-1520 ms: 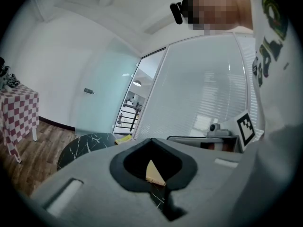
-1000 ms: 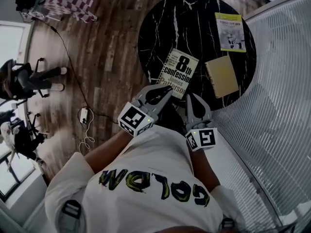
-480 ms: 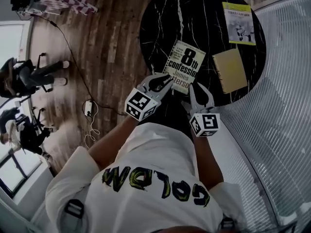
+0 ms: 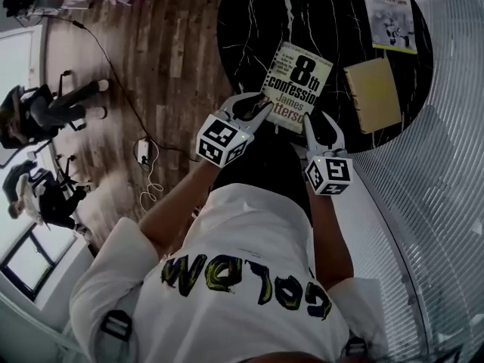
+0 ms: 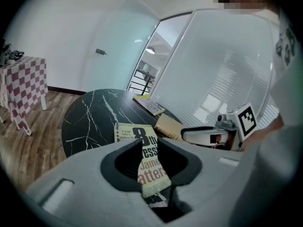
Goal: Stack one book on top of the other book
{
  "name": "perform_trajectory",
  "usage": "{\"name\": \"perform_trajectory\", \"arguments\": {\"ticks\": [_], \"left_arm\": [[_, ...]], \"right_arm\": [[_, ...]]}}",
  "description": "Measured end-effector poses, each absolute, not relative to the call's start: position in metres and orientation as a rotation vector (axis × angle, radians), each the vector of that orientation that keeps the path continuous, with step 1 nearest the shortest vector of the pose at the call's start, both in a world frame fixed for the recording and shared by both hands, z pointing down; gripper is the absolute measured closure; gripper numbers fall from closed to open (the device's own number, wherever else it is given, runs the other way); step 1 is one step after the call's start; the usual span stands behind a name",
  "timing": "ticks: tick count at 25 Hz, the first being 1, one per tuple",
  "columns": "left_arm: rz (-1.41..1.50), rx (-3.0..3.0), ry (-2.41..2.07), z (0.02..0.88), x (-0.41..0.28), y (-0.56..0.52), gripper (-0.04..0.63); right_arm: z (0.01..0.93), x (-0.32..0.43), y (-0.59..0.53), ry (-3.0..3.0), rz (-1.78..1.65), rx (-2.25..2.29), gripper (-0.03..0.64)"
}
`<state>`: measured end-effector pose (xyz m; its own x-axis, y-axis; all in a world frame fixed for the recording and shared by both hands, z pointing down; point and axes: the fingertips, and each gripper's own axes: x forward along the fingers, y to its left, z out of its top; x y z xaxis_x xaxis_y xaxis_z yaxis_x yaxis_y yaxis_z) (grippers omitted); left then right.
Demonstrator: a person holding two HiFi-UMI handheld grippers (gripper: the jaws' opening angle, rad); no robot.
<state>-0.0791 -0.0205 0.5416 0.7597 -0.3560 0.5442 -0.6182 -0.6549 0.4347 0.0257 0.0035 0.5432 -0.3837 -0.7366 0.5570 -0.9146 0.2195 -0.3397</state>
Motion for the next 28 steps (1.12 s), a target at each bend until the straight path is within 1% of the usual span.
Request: {"name": "perform_trajectory", "arguments": {"ticks": [3, 5, 16, 21, 28], "left_arm": [[0.590, 2.315, -0.726, 0.559, -0.081, -0.024, 0.484], [0.611, 2.295, -0.730, 0.572, -0.083, -0.027, 0.458], [0.682, 2.195, -0.722, 0.629, -0.091, -0.029, 0.389], [0.704, 2.147, -0.708, 0.652, -0.092, -0.021, 0.347], [0.701, 2.127, -0.712, 0.667, -0.092, -0.019, 0.342]], "right_arm": [[0.562, 0.027, 0.003, -2.186, 0.952, 1.545, 0.462], [0.572, 0.026, 0.003, -2.167, 0.976, 1.536, 0.448], [0.624, 0.034, 0.006, -2.080, 1.093, 1.508, 0.348], [0.645, 0.036, 0.010, -2.061, 1.160, 1.496, 0.310], [0.668, 0.031, 0.013, -2.063, 1.279, 1.462, 0.305]]}}
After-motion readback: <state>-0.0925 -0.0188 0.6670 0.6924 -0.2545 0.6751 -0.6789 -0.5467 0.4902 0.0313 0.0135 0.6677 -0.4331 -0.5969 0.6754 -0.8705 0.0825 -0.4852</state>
